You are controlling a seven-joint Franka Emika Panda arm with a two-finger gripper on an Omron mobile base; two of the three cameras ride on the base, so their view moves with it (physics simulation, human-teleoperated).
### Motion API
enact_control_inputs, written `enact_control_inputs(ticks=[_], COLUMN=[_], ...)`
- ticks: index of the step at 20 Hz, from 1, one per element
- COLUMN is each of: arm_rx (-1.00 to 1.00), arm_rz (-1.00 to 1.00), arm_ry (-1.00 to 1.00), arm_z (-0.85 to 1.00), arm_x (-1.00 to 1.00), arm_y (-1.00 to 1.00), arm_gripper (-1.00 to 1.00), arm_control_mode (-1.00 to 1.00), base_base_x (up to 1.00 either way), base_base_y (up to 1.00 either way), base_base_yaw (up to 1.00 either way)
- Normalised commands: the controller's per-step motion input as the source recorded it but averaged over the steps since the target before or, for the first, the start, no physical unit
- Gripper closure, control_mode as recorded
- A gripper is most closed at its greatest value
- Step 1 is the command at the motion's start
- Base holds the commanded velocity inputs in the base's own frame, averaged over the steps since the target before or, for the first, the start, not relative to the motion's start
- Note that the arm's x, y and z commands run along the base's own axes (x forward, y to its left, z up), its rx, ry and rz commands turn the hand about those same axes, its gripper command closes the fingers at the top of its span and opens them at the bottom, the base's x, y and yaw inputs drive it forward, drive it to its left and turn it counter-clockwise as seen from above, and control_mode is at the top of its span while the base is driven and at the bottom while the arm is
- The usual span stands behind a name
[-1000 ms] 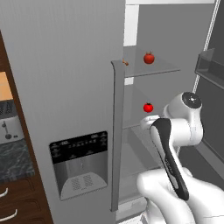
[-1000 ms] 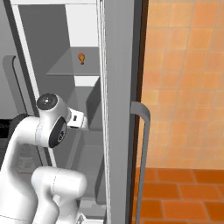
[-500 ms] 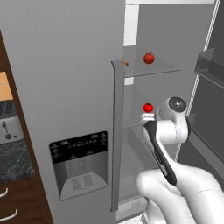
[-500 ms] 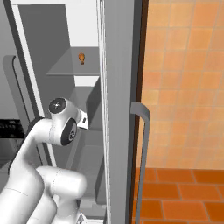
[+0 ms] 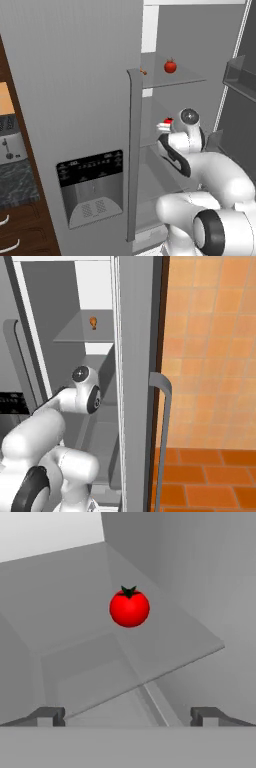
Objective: Place one tomato and one chicken drumstick in each tupperware on the nearby counter, to pack two identical lunches.
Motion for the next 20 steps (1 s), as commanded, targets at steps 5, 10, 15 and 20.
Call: enact_control_inputs(ticks=[5,10,15,20], arm_rx=[0.0,0.0,0.0,0.0], arm_rz=[-0.03,-0.01,0.0,0.0], arm_ry=[0.04,0.07,0.07,0.05], arm_z=[-0.13,-0.14,-0.15,-0.18], arm_x=[0.78,0.69,0.67,0.62], arm_y=[-0.17,-0.23,-0.21,-0.19], arm_gripper=[-1.0,-1.0,-1.0,-1.0], arm_control_mode=[-1.0,-1.0,-1.0,-1.0], base_base_x=[0.0,0.0,0.0,0.0], base_base_y=[0.0,0.0,0.0,0.0], base_base_yaw=[0.0,0.0,0.0,0.0])
